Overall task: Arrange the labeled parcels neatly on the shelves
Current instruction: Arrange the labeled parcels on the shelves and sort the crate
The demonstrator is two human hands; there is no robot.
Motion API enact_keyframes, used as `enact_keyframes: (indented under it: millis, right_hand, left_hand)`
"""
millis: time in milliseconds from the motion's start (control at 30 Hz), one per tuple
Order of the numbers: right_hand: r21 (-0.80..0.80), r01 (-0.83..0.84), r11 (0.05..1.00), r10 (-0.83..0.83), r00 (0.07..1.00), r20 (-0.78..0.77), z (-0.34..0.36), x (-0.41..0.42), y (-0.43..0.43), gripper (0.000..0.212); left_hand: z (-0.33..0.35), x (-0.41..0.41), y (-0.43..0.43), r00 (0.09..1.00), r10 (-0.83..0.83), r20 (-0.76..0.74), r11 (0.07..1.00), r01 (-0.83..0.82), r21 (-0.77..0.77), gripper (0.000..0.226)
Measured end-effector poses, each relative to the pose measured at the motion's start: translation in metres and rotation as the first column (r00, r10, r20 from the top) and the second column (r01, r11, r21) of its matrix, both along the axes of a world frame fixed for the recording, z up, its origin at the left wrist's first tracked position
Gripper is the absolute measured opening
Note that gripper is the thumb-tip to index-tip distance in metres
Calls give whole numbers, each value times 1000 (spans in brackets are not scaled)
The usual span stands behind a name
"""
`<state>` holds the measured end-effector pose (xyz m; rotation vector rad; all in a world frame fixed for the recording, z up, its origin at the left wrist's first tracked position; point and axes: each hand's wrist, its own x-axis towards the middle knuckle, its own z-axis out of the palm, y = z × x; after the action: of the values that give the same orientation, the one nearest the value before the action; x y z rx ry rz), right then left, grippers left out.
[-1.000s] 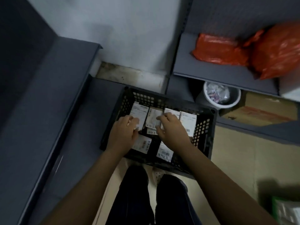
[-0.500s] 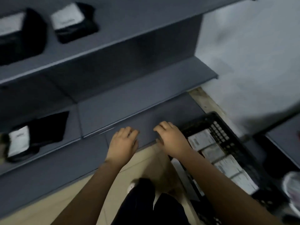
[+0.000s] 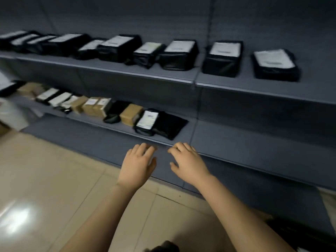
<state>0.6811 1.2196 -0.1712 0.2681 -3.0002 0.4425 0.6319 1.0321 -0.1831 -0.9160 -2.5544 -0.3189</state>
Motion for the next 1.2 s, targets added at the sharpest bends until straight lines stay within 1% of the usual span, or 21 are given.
enact_keyframes:
  millis: [100, 233, 467, 700, 933, 1200]
  right_hand:
    - [4, -95, 995, 95, 995, -3, 9, -38, -59, 39]
    - [10, -215, 977, 215, 976, -18, 20, -88, -141, 40]
    - [-14, -371, 928, 369, 926, -84, 37, -168, -265, 37]
    - [-19, -551, 835, 547, 832, -96, 42, -254, -369, 37]
    - [15, -702, 712, 700, 706, -109, 44, -375, -468, 38]
    - [21, -828, 561, 826, 557, -91, 54, -485, -580, 37]
  left_hand:
    - [11, -15, -60, 994, 108, -11, 994, -108, 26, 29]
    - [19, -41, -144, 970, 243, -13, 969, -242, 53, 28]
    - [42, -78, -264, 911, 411, -43, 910, -408, 70, 26]
    - [47, -127, -357, 804, 590, -78, 807, -587, 56, 26]
    - [50, -213, -440, 666, 735, -129, 676, -733, 74, 27]
    - [57, -295, -523, 514, 851, -108, 524, -845, 108, 28]
